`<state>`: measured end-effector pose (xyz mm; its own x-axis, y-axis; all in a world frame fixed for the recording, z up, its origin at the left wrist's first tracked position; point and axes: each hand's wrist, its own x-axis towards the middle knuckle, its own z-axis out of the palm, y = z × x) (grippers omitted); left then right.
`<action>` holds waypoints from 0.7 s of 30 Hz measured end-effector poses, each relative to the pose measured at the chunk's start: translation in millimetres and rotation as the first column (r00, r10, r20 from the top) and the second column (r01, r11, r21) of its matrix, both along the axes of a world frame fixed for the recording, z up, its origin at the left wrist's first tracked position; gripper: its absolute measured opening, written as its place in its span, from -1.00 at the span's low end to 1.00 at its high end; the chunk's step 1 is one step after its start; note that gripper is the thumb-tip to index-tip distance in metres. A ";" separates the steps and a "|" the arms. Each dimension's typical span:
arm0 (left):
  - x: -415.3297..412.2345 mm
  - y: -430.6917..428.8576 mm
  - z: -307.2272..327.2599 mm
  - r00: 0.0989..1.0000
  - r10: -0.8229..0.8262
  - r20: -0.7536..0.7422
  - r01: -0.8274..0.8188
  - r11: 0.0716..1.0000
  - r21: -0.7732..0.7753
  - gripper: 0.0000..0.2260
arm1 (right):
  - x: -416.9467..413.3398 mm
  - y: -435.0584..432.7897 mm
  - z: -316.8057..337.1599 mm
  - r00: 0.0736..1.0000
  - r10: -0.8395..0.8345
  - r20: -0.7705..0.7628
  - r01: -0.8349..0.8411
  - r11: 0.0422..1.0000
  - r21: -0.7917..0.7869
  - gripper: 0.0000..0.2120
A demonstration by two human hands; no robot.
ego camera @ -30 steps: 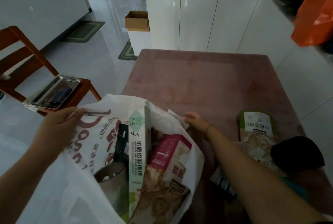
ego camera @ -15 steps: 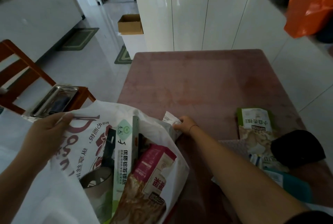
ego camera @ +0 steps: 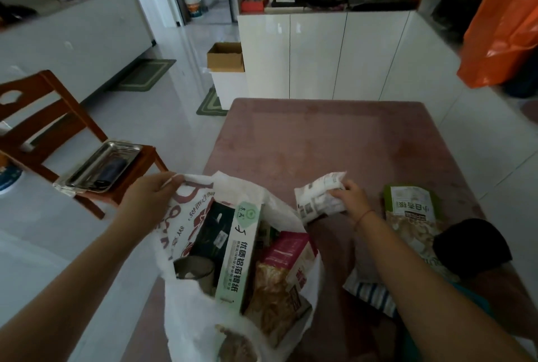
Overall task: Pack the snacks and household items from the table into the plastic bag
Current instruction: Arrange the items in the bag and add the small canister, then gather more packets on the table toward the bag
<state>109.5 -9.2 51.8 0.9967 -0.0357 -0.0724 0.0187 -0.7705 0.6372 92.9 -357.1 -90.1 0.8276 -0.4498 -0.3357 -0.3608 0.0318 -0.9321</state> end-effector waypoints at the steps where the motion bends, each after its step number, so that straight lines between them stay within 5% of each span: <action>1: 0.4 -3.1 -0.9 1.000 -0.025 0.011 0.025 1.000 0.010 -0.79 | -6.5 -8.4 13.4 0.997 -0.055 0.051 0.051 0.996 0.078 -0.81; 6: -4.6 -16.4 4.1 0.994 -0.102 0.035 0.101 0.995 0.026 -0.75 | -41.9 -12.1 98.5 0.932 -0.078 0.354 -0.036 0.952 0.304 -0.83; 7: -5.3 -17.7 4.1 0.994 -0.106 0.030 0.105 0.994 0.027 -0.74 | -49.9 -3.5 115.8 0.913 -0.029 0.407 -0.117 0.936 0.331 -0.78; 9: -6.1 -18.9 3.8 0.993 -0.116 0.026 0.116 0.993 0.023 -0.71 | -60.2 12.7 137.7 0.898 0.096 0.430 -0.258 0.906 0.336 -0.35; 11: -7.0 -20.5 3.1 0.991 -0.134 0.025 0.134 0.991 0.006 -0.71 | -63.4 34.6 142.4 0.894 0.242 0.377 -0.377 0.862 0.339 -0.23; 16: -9.6 -26.8 1.9 0.987 -0.146 0.071 0.152 0.984 -0.089 -0.74 | -62.4 127.8 98.3 0.888 0.443 0.126 -0.451 0.784 0.427 -0.75; 19: -13.6 -29.2 -2.1 0.982 -0.176 0.074 0.181 0.982 -0.062 -0.74 | -54.6 172.5 63.9 0.923 0.385 0.009 -0.381 0.907 0.183 -0.97; 21: -15.3 -28.6 -6.0 0.977 -0.195 0.084 0.198 0.980 -0.030 -0.73 | -48.1 184.4 53.1 0.929 0.369 0.035 -0.360 0.921 -0.148 -0.83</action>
